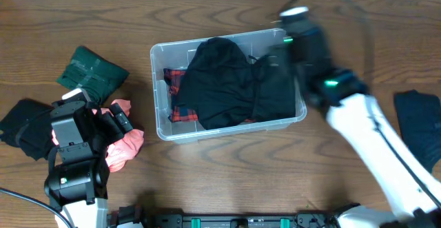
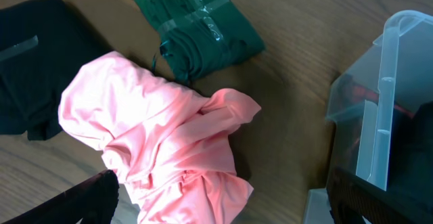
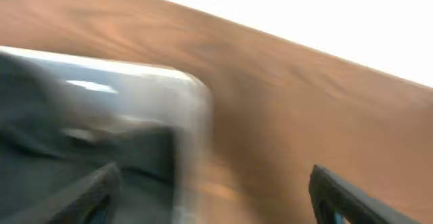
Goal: Pack container
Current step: 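Return the right gripper to the remaining black cloth and grasp it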
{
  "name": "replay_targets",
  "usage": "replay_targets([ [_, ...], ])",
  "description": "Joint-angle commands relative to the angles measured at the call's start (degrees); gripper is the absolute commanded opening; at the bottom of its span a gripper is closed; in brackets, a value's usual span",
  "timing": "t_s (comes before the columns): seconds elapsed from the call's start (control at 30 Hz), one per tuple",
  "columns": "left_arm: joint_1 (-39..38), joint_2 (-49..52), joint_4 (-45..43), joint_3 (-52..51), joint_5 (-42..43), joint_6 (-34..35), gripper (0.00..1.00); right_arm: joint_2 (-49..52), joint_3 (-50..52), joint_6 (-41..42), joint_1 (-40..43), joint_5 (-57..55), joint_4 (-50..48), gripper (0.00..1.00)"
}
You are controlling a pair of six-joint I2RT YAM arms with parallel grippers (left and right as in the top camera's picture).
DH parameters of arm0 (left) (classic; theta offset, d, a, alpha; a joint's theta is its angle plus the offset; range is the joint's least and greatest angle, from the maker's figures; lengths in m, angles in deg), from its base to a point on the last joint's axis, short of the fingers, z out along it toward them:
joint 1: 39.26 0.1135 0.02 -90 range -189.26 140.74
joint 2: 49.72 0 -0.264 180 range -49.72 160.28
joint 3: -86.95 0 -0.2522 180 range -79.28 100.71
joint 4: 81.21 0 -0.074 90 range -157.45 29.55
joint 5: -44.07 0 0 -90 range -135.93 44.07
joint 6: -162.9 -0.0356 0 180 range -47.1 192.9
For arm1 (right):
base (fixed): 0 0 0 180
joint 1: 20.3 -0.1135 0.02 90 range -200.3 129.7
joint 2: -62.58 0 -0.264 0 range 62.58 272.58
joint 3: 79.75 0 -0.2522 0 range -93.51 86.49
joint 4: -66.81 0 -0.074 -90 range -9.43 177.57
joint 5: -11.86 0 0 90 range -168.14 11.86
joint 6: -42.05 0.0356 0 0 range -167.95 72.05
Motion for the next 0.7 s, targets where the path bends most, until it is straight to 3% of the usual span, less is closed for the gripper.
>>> replay_targets([
  [0.0,0.2,-0.1,0.1,1.2,-1.1,0.7,0.98,-0.9,0.6,3.1,8.7,-8.5,7.7,0.91],
  [0.27,0.2,-0.1,0.1,1.2,-1.1,0.8,0.98,4.8,5.0,-1.7,29.7,-5.5,15.2,0.98],
  [0.67,0.2,-0.1,0.1,1.2,-1.1,0.7,0.98,19.7,7.8,-2.9,42.8,-7.7,13.9,0.99],
])
